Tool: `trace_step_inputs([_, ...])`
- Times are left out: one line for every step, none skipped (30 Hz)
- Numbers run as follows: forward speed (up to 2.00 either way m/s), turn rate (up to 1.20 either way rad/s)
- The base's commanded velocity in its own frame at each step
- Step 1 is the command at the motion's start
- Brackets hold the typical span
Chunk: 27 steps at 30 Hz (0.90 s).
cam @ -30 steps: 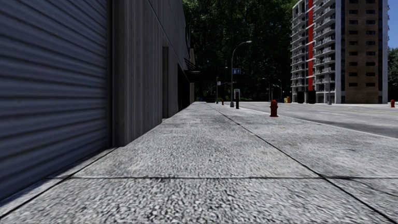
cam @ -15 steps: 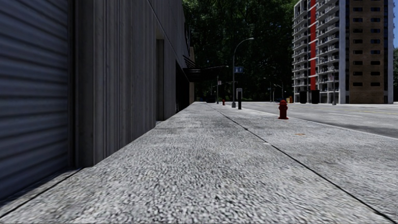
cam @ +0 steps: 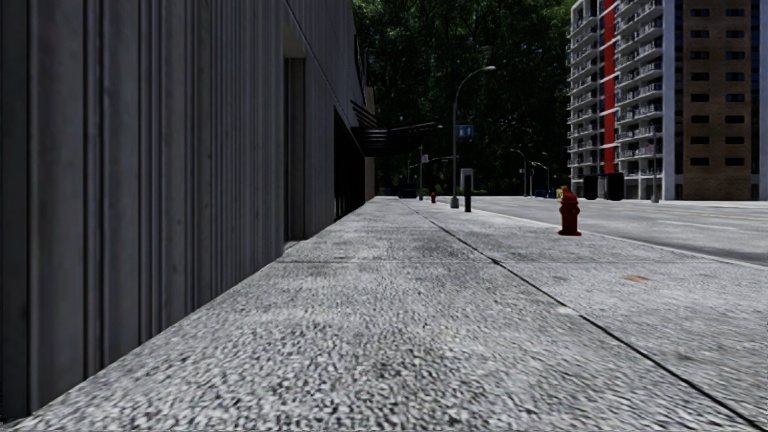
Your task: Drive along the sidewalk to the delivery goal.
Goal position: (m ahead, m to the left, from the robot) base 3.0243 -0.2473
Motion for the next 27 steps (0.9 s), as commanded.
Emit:
trace_step_inputs([2.00, 0.00])
trace_step_inputs([2.00, 0.00])
trace_step_inputs([2.00, 0.00])
trace_step_inputs([2.00, 0.00])
trace_step_inputs([2.00, 0.00])
trace_step_inputs([2.00, 0.00])
trace_step_inputs([2.00, 0.00])
trace_step_inputs([2.00, 0.00])
trace_step_inputs([2.00, 0.00])
trace_step_inputs([2.00, -0.12])
trace_step_inputs([2.00, -0.20])
trace_step_inputs([2.00, -0.20])
trace_step_inputs([2.00, -0.23])
trace_step_inputs([2.00, -0.24])
trace_step_inputs([2.00, -0.24])
trace_step_inputs([2.00, -0.24])
trace_step_inputs([2.00, 0.00])
trace_step_inputs([2.00, 0.00])
trace_step_inputs([2.00, 0.00])
trace_step_inputs([2.00, 0.00])
trace_step_inputs([2.00, 0.00])
trace_step_inputs([2.00, 0.00])
trace_step_inputs([2.00, 0.00])
trace_step_inputs([2.00, 0.00])
trace_step_inputs([2.00, 0.00])
trace_step_inputs([2.00, 0.00])
trace_step_inputs([2.00, 0.00])
